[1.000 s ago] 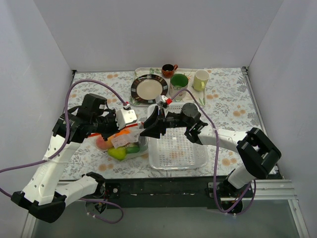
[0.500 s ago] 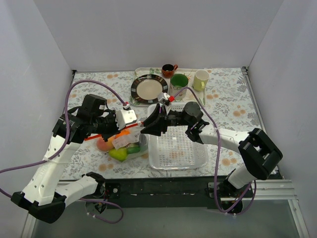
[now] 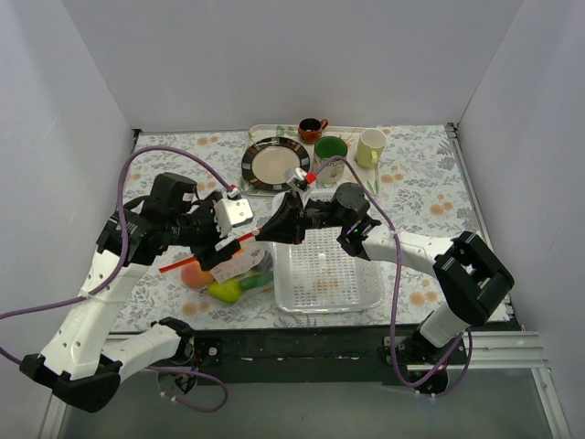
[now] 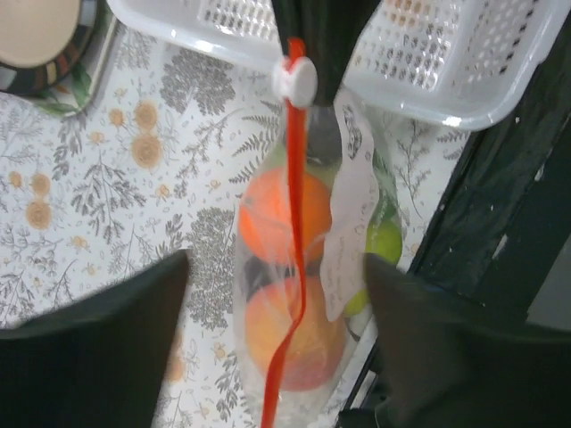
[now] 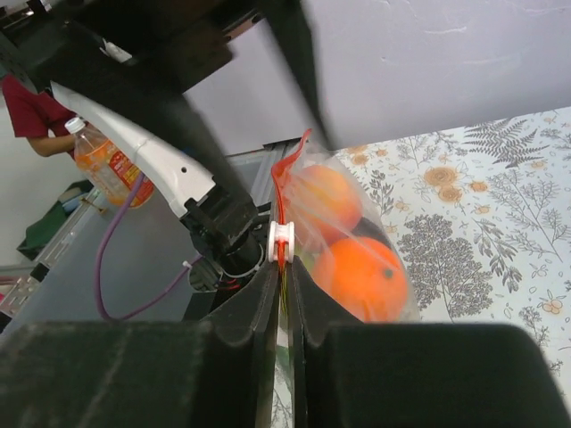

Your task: Open the zip-top bag and remove the fake food

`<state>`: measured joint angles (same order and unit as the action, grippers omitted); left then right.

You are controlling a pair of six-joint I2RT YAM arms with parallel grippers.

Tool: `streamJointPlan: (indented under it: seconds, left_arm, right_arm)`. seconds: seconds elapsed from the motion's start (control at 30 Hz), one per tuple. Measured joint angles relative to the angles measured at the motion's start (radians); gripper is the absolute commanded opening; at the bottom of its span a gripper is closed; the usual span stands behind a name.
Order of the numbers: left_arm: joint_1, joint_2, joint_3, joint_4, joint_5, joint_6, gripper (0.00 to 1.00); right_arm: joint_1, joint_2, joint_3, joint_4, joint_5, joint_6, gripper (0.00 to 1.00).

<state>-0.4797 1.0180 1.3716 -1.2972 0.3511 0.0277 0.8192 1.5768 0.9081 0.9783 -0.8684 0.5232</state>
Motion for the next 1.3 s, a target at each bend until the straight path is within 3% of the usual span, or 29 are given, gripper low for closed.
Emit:
streamJointPlan:
  seconds: [0.27, 0.5, 0.73, 0.83, 0.97, 1.07, 1.1, 1.17, 1.3]
  left_arm:
    - [0.001, -0.002, 0.063, 0.164, 0.01, -0.124, 0.98]
    - [0.001, 0.1, 0.16, 0.218, 0.14, -0.192, 0.98]
    - [0.001, 0.282, 0.188, 0.092, 0.28, -0.173, 0.74]
    - [0.001, 0.297, 0.188, 0.044, 0.295, -0.151, 0.56]
    - [0.001, 0.291, 0.218, -0.011, 0.309, -0.12, 0.55]
    - [0.001, 0.286, 0.238, -0.022, 0.321, -0.109, 0.29]
    - [0.001, 0.283, 0.238, -0.025, 0.324, -0.107, 0.15]
    - [0.001, 0.283, 0.238, -0.034, 0.333, -0.101, 0.16]
    - [0.001, 0.284, 0.238, -0.039, 0.345, -0.093, 0.25]
  right_arm:
    - [0.0, 0.0, 0.001, -0.053, -0.016, -0.008, 0.09]
    - [0.013, 0.0, 0.037, -0.127, -0.018, -0.044, 0.04]
    - [0.024, -0.014, 0.063, -0.206, -0.017, -0.089, 0.03]
    - [0.024, -0.027, 0.063, -0.235, -0.016, -0.111, 0.01]
    - [0.024, -0.044, 0.063, -0.275, -0.005, -0.14, 0.01]
    - [0.024, -0.048, 0.063, -0.288, -0.002, -0.155, 0.01]
    - [0.024, -0.048, 0.063, -0.29, -0.002, -0.157, 0.01]
    - [0.024, -0.048, 0.063, -0.295, -0.002, -0.159, 0.01]
    - [0.024, -0.048, 0.063, -0.298, -0.002, -0.161, 0.01]
